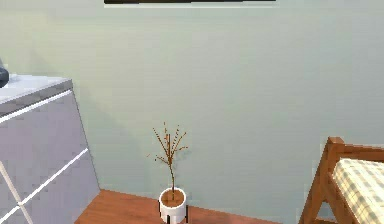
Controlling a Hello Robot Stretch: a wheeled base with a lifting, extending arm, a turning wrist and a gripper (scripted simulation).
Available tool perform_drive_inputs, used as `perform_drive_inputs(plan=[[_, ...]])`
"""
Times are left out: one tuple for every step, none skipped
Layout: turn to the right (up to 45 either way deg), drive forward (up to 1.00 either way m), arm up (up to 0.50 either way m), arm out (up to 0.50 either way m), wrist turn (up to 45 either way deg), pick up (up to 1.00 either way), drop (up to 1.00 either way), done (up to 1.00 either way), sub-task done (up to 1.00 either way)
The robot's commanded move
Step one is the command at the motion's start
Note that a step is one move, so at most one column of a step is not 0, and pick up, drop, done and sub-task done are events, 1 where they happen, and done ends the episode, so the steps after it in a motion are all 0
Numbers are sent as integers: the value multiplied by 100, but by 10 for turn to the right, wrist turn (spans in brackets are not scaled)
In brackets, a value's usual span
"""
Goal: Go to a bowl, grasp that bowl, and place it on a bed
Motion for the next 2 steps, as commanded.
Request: perform_drive_inputs(plan=[[0, 0, 0, 0, 60, 0, 0, 0, 0], [0, 0, -2, 0, 0, 0, 0, 0, 0]])
